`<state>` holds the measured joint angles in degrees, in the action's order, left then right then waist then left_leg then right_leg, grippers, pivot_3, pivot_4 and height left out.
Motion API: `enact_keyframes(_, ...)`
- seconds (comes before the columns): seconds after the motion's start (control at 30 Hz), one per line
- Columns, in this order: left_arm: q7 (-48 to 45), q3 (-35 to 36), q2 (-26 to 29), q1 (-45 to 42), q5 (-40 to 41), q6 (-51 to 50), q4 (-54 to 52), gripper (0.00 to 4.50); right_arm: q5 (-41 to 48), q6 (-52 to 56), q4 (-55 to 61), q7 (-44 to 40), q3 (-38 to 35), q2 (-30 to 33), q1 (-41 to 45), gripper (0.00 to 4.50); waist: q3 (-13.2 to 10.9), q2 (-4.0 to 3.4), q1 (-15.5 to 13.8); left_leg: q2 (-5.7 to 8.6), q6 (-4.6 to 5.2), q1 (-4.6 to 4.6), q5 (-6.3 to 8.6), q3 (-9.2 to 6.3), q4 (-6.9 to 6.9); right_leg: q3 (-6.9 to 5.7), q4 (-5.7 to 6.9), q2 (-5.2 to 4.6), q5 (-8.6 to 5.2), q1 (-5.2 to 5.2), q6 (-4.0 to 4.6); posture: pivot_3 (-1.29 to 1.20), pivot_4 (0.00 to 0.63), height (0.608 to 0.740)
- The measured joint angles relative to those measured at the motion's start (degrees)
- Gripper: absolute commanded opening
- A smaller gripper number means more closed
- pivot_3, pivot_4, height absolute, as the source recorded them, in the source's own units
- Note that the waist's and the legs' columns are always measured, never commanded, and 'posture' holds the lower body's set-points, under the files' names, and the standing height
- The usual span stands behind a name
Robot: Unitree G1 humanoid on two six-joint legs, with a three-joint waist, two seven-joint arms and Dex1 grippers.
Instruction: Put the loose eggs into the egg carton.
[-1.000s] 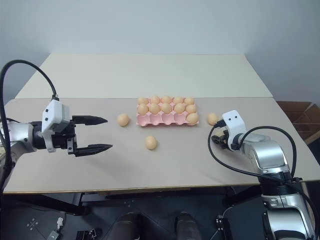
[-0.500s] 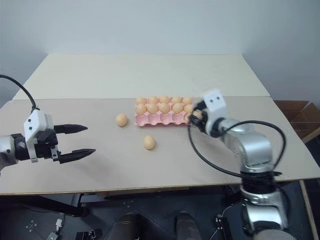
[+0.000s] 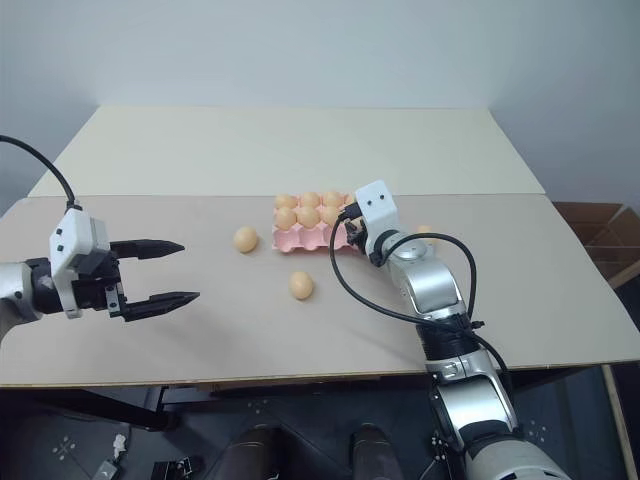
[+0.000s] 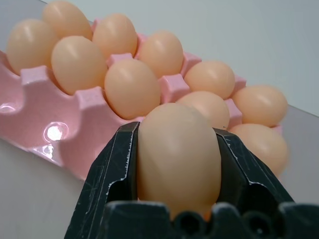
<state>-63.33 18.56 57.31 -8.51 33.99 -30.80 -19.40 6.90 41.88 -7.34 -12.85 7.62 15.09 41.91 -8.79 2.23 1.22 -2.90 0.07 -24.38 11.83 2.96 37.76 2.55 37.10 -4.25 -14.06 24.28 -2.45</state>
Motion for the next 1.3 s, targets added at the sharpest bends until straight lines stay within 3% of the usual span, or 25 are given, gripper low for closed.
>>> enact_keyframes(0.2, 0.0, -0.6, 0.0, -0.8, 0.0, -0.3, 0.0, 4.50, -0.1, -0.3, -2.2, -0.8, -0.5, -1.6, 0.4, 1.79, 0.0, 0.00, 0.3, -0.02, 0.00, 0.02, 0.00, 0.00, 0.00, 0.00, 0.00, 0.02, 0.00, -0.01, 0.00, 0.00, 0.150, 0.740)
enact_keyframes(0.47, 0.1, -1.7, -0.3, -2.1, 0.0, -0.3, 0.0, 4.50, -1.1, -1.6, -5.2, -0.9, -0.8, -2.3, 2.0, 4.49, 0.0, -0.01, 0.7, -0.01, 0.00, 0.00, 0.00, -0.02, -0.01, 0.00, 0.00, 0.01, 0.00, 0.00, 0.00, 0.00, 0.150, 0.740)
enact_keyframes(0.93, 4.0, -5.1, -2.6, -5.9, 4.5, -5.2, -5.1, 4.50, 2.4, 15.3, 23.5, 2.1, -11.7, 4.4, -7.3, 4.49, 0.0, -0.02, 0.3, 0.02, -0.01, 0.05, 0.00, -0.04, 0.00, 0.00, 0.02, 0.00, 0.00, -0.05, 0.00, 0.00, 0.150, 0.740)
enact_keyframes(1.1, 4.3, -10.6, -3.7, -11.6, 4.3, -6.5, -4.8, 4.50, 2.6, 17.3, 22.2, 0.4, -14.3, 9.7, -7.3, 4.49, 0.0, -0.02, 0.2, 0.03, 0.00, 0.05, 0.00, -0.05, -0.01, 0.01, -0.02, 0.04, 0.00, -0.07, 0.00, 0.00, 0.150, 0.740)
enact_keyframes(1.3, 3.8, -17.2, -5.5, -18.1, 1.7, -6.5, -2.3, 4.50, 1.9, 15.5, 7.6, -1.7, -13.7, 12.0, -2.9, 4.49, 0.0, -0.01, 0.4, 0.04, 0.00, 0.05, -0.01, -0.05, -0.01, 0.05, -0.02, 0.06, 0.00, -0.07, 0.00, 0.00, 0.150, 0.740)
